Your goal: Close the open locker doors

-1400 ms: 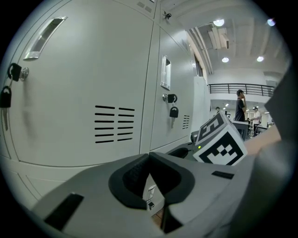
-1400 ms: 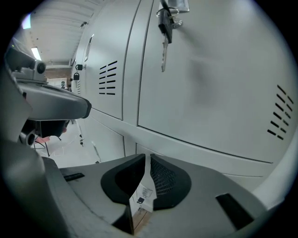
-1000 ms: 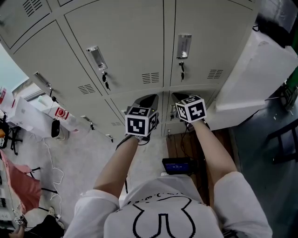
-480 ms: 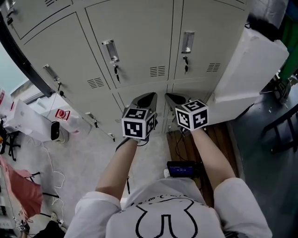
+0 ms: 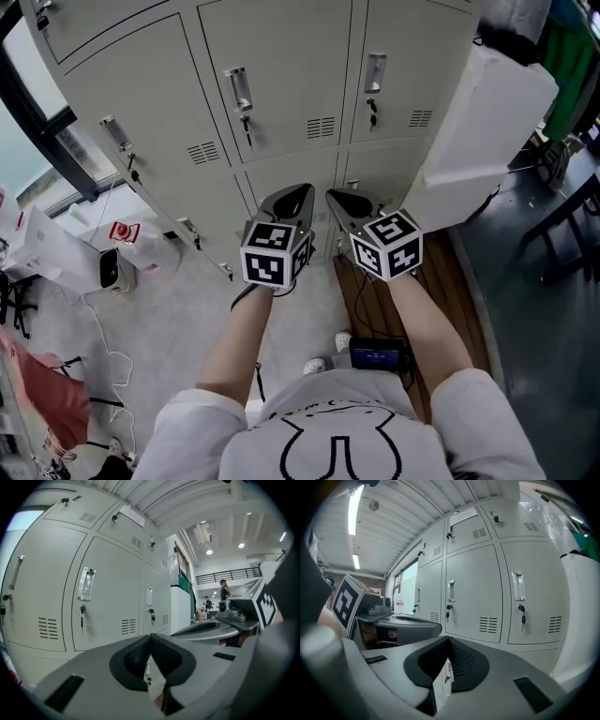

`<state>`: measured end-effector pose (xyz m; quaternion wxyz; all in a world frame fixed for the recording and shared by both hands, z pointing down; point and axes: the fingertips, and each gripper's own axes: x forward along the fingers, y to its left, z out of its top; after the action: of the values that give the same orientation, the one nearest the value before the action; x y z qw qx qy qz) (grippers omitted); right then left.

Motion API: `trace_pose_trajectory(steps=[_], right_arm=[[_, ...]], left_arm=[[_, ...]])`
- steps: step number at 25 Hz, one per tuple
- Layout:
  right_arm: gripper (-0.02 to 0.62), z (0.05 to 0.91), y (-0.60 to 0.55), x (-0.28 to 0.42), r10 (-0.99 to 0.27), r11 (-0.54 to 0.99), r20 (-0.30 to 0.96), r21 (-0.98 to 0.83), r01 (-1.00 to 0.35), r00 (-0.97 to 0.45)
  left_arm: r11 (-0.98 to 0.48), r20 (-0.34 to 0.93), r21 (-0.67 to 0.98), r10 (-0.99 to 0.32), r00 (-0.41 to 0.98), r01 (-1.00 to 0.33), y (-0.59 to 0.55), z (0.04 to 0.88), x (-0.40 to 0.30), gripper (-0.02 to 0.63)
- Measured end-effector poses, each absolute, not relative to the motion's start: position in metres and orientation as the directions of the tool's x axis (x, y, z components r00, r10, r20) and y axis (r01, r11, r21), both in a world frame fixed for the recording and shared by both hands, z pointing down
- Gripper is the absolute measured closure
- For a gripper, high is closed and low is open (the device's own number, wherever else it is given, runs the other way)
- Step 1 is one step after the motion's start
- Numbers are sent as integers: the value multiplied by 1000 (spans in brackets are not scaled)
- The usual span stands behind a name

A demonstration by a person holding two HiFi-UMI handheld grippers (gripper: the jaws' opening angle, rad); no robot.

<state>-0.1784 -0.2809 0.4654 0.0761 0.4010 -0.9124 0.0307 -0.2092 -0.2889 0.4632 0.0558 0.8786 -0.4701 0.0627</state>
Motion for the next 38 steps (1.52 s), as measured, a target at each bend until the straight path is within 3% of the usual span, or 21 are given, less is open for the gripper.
trace_pose_trajectory(steps=[6, 16, 23, 38], right_arm=[[598, 436, -257, -182, -727, 684, 118, 48, -727, -676], [598, 395, -199, -161, -703, 708, 41, 131, -694, -710], [598, 378, -151, -145, -675, 729, 7, 157, -666, -738], [598, 373, -95, -141, -658, 738, 12, 208, -642, -753]], left_arm=[[-564, 90, -25, -824, 560, -826, -262, 432, -205, 583], [-486, 22, 24, -873, 487, -873, -218, 410, -194, 582], [-438, -32, -63, -897, 441, -897, -167, 384, -178, 583], [-401, -98, -84, -908, 408, -912, -109, 364, -174, 581]])
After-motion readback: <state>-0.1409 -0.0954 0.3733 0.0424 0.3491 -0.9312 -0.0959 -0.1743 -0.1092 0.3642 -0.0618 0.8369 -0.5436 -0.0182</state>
